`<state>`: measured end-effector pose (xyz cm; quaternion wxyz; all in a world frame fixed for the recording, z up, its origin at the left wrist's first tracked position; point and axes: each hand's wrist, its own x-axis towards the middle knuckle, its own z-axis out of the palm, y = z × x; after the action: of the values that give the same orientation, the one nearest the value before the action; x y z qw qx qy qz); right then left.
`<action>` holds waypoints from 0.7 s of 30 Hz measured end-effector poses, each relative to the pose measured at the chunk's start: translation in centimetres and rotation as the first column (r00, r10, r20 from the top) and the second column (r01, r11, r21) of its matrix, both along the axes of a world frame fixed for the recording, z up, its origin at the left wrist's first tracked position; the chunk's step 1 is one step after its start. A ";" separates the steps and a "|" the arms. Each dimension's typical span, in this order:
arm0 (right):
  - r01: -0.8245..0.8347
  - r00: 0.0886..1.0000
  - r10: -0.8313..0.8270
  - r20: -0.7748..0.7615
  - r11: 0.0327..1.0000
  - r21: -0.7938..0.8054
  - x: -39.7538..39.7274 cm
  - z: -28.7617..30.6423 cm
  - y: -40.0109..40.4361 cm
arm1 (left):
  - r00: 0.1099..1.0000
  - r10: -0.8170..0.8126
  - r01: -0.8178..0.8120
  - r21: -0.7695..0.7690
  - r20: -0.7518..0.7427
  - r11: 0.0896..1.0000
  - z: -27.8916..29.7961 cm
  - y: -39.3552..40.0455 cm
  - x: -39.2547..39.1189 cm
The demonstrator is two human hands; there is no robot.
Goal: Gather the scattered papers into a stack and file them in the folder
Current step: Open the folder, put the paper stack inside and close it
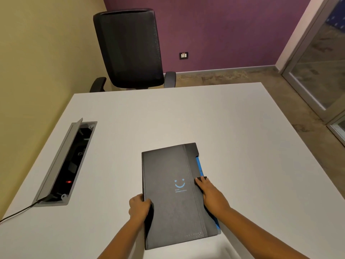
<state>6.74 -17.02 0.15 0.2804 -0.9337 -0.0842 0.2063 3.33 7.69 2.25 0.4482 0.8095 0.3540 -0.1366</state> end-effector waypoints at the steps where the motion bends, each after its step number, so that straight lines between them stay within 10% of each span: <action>1: -0.032 0.999 0.031 -0.014 0.997 -0.065 0.0 -0.1 0.2 | 1.000 0.001 -0.001 0.003 0.004 1.000 -0.1 0.0 0.0; 21: -0.081 0.989 0.049 -0.143 0.970 -0.229 0.4 -0.3 1.2 | 0.998 0.003 -0.001 0.029 -0.070 1.000 -1.2 0.2 -0.5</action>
<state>7.10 -15.85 -0.16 0.1665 -0.9407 -0.0706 0.2870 2.78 7.91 1.10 0.4239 0.8102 0.3723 -0.1592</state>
